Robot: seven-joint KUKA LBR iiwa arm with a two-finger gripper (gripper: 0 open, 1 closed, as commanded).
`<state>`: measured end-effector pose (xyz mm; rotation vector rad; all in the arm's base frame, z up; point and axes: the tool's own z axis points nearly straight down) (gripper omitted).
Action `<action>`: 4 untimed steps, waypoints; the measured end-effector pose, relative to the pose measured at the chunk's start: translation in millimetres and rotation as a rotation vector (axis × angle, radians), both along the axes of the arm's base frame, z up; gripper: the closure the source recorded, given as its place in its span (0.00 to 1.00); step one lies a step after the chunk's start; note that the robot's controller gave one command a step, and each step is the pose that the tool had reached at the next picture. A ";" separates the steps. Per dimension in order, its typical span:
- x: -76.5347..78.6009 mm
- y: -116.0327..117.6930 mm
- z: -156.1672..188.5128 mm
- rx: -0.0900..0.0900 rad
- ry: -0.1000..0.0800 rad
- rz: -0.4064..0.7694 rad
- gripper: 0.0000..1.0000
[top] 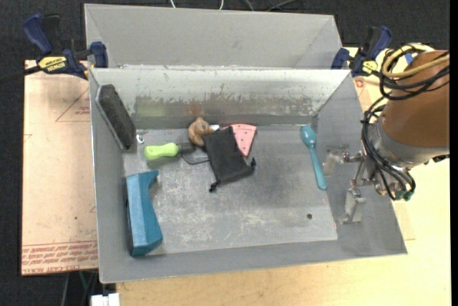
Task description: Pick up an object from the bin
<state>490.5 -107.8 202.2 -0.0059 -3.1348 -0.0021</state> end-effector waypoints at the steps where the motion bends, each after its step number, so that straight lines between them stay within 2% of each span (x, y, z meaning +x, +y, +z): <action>1: 1.8 0.4 3.7 -0.001 -0.007 0.003 0.00; 2: 13.9 23.8 -58.6 -0.001 -0.011 0.096 0.00; 3: 36.9 61.0 -103.9 -0.003 -0.017 0.005 0.00; 4: 32.4 133.5 -86.4 -0.002 -0.011 0.084 0.00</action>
Offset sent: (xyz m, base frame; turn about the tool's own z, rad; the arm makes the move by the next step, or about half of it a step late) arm 0.0222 0.0446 -0.1165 -0.1854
